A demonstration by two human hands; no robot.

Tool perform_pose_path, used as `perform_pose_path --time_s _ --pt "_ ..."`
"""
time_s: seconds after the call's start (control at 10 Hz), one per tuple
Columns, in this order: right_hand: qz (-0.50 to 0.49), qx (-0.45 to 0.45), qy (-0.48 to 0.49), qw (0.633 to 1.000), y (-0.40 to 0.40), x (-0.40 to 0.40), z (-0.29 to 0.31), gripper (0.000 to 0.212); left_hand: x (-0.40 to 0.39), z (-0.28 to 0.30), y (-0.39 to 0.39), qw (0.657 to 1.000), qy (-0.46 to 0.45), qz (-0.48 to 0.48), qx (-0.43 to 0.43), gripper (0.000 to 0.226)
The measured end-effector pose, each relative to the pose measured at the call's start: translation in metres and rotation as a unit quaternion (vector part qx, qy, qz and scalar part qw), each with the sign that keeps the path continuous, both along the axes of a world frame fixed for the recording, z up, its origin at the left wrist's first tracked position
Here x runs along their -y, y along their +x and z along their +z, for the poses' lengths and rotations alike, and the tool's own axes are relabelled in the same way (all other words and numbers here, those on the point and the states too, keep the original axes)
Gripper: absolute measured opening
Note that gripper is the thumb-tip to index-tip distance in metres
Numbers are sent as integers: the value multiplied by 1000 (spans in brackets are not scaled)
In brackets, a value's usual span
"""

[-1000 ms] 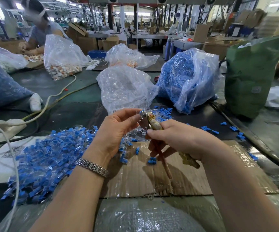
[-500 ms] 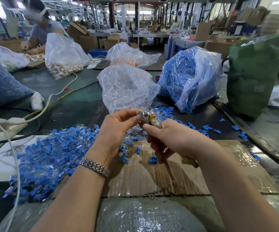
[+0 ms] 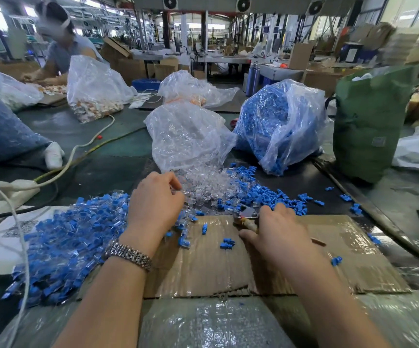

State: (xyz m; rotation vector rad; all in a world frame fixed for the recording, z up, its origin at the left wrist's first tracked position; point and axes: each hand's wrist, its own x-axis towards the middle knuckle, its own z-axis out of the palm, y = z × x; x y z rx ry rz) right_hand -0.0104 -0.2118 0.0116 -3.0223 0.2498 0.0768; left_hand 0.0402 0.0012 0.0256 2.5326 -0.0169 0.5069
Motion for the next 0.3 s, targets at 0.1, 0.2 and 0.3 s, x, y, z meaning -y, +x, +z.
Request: perform_pose_path --time_s 0.1,0.2,0.3 --pt "-1 10 -10 1000 -2 1 -1 61 -11 7 -9 992 98 76 19 10" --pt "-2 11 -27 1000 -5 -2 4 60 -28 -1 -15 980 150 130 -1 16" --pt "11 84 100 991 -15 0 23 45 -39 -13 -27 983 130 129 12 26"
